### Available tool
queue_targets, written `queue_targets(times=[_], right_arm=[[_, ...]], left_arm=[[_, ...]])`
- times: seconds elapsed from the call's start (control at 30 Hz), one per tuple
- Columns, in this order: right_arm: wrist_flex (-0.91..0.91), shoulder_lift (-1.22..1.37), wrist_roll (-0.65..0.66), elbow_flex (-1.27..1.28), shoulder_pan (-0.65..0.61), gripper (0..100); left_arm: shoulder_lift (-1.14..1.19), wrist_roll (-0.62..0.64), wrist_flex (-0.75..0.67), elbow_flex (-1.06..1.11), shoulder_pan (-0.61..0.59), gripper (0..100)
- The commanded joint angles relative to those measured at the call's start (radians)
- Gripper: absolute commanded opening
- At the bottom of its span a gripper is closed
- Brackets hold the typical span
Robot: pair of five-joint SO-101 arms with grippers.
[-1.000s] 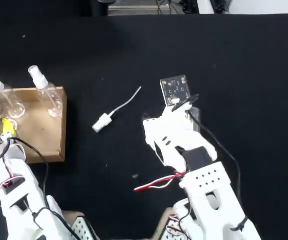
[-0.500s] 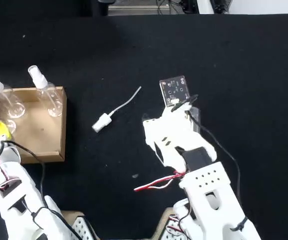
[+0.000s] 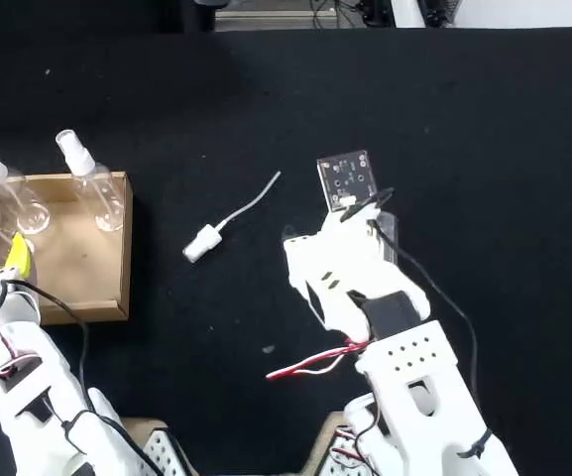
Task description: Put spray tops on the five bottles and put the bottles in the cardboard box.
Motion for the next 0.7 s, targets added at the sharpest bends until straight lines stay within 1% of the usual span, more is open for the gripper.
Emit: queue_targets(times=[0.0, 0.17, 0.33, 0.53, 0.67], right_arm=[[-0.028, -0.019, -0.003, -0.007, -0.008, 16.6], [-0.028, -0.019, -0.003, -0.007, -0.008, 16.6], [-0.028, -0.019, -0.003, -0.007, -0.008, 16.6], [-0.028, -0.019, -0.003, -0.007, -0.008, 16.6], [-0.028, -0.019, -0.003, -0.007, -0.008, 16.6]], left_arm=[[-0.008, -0.003, -0.015, -0.056, -0.016, 36], [-0.021, -0.003, -0.012, -0.074, -0.018, 36], [-0.124, -0.003, 0.008, -0.065, -0.015, 36], [-0.301, 0.002, 0.259, -0.090, -0.008, 36], [-0.434, -0.003, 0.365, -0.091, -0.015, 36]])
